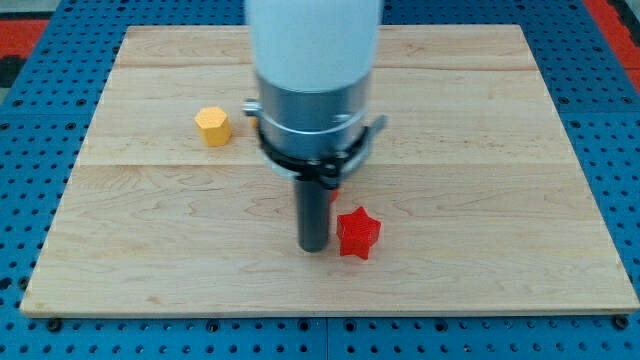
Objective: Place the red circle to the left of the red star
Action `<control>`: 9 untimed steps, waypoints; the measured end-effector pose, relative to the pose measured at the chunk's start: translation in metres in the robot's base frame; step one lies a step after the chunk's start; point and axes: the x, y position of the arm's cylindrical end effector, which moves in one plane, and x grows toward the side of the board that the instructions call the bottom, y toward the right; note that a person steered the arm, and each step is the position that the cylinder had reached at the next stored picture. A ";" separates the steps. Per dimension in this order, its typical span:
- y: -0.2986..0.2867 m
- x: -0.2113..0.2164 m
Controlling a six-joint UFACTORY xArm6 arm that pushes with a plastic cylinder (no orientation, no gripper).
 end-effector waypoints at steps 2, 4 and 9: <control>0.069 -0.060; -0.053 -0.075; -0.137 -0.090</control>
